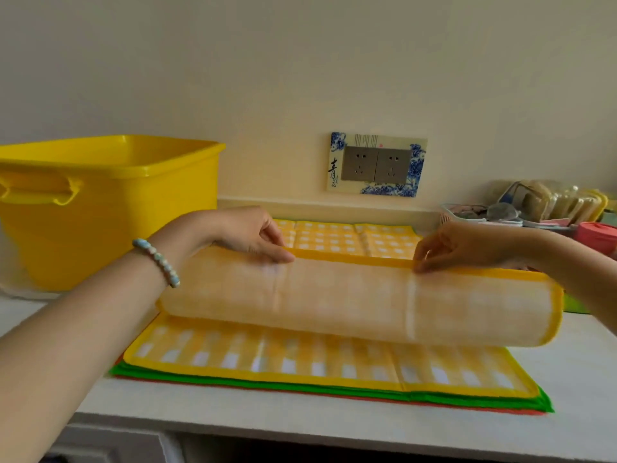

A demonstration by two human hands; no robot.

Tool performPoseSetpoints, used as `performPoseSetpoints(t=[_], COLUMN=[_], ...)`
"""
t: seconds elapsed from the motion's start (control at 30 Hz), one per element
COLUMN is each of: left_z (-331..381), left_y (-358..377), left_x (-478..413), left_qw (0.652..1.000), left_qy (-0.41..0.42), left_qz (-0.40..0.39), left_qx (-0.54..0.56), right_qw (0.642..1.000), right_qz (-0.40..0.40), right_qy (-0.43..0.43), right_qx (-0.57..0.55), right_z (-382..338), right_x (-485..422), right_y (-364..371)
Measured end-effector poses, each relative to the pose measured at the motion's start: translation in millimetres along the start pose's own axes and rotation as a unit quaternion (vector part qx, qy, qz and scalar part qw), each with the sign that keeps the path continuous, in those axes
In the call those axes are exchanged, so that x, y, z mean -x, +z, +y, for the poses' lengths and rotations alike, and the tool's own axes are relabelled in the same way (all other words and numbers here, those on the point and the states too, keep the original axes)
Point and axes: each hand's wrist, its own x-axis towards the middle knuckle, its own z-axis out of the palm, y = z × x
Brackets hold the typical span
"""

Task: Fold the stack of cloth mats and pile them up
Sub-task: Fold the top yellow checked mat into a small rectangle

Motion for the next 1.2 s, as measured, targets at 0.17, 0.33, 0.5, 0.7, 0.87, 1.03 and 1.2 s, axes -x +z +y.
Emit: performPoseSetpoints(t=[0.17, 0.33, 0.5, 0.7, 0.87, 1.03, 1.2], left_z=[-15, -32, -36, -38, -46, -55, -59], left_y=[6, 39, 76, 105, 120, 132, 138], left_x=[-37, -52, -53, -52, -55, -56, -57], left_qw=[0.980, 0.955, 0.987, 0.991, 0.988, 0.988, 0.988], left_qy=[-0.007, -0.002, 0.010, 0.008, -0.014, -0.016, -0.014], left_qz=[0.142, 0.254, 0.146, 0.053, 0.025, 0.028, 0.031], left_qx=[-0.138, -0.150, -0.066, -0.122, -0.153, -0.150, -0.152], right_qw=[0.994, 0.991, 0.983, 0.975, 0.968, 0.960, 0.975], right_qz=[0.081, 0.130, 0.167, 0.195, 0.225, 0.270, 0.215], right_qy=[-0.010, 0.009, 0.059, 0.087, 0.101, 0.077, 0.019], right_qx=[0.070, 0.022, -0.049, -0.057, -0.041, -0.015, -0.055], right_z=[19, 44, 69, 80, 77, 49, -5], right_x=[-46, -83, -102, -117, -119, -112, -113], right_y=[-5, 21, 53, 79, 89, 96, 128])
